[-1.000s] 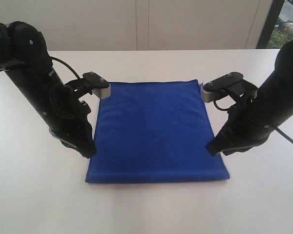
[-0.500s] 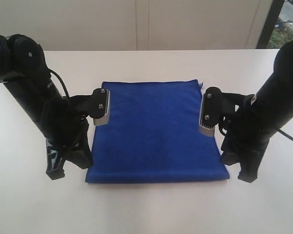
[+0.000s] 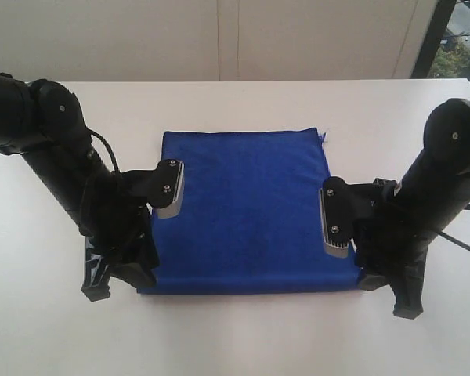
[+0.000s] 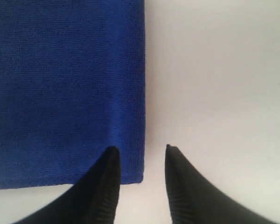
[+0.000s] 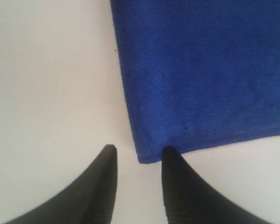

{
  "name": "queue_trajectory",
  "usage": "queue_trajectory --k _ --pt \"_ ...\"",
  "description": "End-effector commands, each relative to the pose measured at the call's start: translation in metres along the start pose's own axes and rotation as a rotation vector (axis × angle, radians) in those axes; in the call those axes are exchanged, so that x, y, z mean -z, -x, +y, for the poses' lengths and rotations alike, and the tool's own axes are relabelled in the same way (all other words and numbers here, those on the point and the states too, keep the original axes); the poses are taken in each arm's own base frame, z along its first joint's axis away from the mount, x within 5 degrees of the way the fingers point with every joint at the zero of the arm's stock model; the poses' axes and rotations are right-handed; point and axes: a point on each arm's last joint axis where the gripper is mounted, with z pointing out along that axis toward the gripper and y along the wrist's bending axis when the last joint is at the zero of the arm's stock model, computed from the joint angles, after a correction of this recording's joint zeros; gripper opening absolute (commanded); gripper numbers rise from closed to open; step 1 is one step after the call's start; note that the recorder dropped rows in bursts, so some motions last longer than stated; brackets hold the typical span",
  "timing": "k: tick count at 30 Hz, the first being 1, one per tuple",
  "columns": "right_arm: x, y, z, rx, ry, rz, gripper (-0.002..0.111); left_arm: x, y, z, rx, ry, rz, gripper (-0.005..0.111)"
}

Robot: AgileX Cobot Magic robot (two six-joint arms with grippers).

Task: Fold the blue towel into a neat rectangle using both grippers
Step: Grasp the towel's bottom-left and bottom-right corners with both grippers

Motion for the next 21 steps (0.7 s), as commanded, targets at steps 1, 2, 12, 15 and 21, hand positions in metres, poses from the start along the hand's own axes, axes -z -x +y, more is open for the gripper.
queue_trajectory --k 1,2,12,15,21 --pt "-0.005 -0.001 0.0 0.011 -0.012 -0.006 0.032 -0.009 -0.002 -0.002 0.003 -0.044 0.003 0.039" --pt "-0.005 -0.001 0.0 0.006 -0.018 -0.01 0.032 -0.01 -0.003 -0.001 0.003 -0.046 0.006 0.039" --pt "-0.017 0.0 -0.002 -0.007 -0.004 -0.032 0.032 -0.015 -0.004 0.003 0.005 -0.025 0.013 0.039" --pt "-0.019 0.0 -0.002 -0.009 -0.003 -0.029 0.032 -0.015 -0.004 0.003 0.005 -0.019 0.012 0.039" --pt "-0.021 0.0 -0.003 -0.012 -0.006 -0.029 0.032 -0.015 -0.004 0.003 -0.019 -0.021 0.012 0.039"
